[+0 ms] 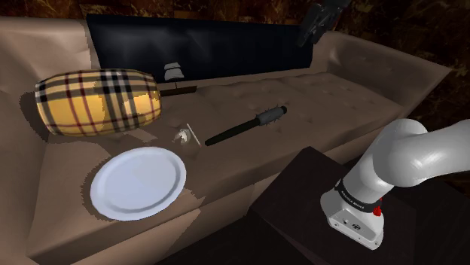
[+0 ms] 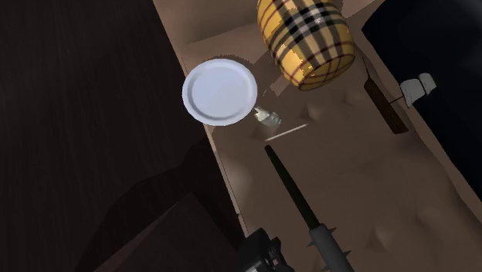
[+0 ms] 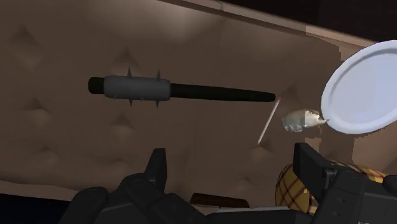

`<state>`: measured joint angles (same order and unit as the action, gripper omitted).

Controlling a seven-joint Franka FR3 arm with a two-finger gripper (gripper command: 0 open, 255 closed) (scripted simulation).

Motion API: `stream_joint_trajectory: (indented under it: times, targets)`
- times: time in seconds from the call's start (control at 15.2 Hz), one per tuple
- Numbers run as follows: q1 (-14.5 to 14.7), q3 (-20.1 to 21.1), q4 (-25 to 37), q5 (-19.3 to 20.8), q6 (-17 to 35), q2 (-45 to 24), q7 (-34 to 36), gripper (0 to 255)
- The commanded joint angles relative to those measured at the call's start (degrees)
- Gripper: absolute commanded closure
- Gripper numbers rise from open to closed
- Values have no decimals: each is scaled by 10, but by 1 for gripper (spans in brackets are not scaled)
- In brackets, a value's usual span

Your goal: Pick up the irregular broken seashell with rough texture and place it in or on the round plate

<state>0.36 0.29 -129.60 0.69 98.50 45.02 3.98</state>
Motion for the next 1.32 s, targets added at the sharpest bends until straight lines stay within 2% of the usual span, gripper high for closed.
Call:
stream_joint_trajectory:
  times: [0.0, 0.59, 1.25]
  targets:
    - [0, 0, 0, 0, 0, 0, 0, 0]
    - [-6, 66, -37, -52, 110, -112, 140, 0]
    - [-10, 129, -8, -86, 229, -293, 287, 0]
